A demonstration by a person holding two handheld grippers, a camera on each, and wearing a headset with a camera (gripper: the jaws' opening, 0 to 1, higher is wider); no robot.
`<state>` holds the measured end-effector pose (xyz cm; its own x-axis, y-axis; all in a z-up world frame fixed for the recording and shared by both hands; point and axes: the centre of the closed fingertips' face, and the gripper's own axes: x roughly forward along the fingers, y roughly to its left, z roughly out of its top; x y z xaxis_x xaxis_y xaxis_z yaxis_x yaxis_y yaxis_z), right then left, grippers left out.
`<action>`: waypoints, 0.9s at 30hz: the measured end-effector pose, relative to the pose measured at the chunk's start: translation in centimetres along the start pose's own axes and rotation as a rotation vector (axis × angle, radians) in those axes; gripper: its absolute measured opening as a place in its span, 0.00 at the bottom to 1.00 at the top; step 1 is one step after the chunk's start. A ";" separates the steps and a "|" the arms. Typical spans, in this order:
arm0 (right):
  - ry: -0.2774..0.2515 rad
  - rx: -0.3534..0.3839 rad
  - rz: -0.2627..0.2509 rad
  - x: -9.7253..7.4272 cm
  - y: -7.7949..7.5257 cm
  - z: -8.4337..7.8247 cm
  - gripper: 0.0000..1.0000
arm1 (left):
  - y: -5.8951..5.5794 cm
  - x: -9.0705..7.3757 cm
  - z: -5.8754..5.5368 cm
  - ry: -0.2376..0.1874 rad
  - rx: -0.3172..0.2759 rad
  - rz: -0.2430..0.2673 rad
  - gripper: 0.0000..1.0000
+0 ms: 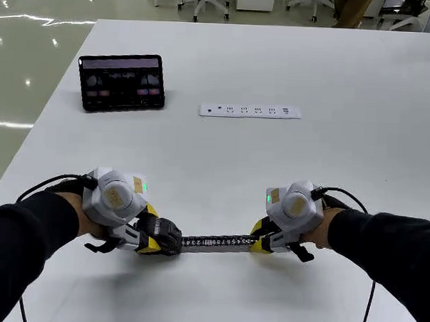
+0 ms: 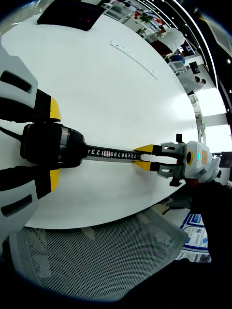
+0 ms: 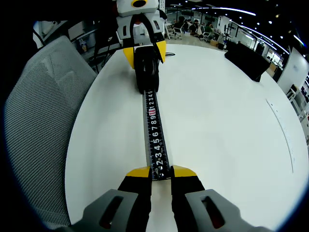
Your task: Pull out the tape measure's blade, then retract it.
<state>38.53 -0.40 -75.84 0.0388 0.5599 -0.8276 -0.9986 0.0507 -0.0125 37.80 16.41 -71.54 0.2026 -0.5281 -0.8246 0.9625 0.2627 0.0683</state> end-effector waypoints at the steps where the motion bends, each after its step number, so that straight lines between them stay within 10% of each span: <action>1: 0.000 0.002 -0.001 -0.1 0.0 -0.1 0.10 | 0.0 0.0 0.0 0.000 0.001 0.000 0.30; 27: 0.014 0.051 -0.027 -2.1 0.0 -3.1 0.10 | -0.1 -0.1 -0.1 0.005 -0.008 -0.008 0.30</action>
<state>38.37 -4.18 -75.85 0.0644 0.5460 -0.8353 -0.9941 0.1079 -0.0060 37.69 16.52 -71.49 0.1935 -0.5260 -0.8282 0.9626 0.2647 0.0568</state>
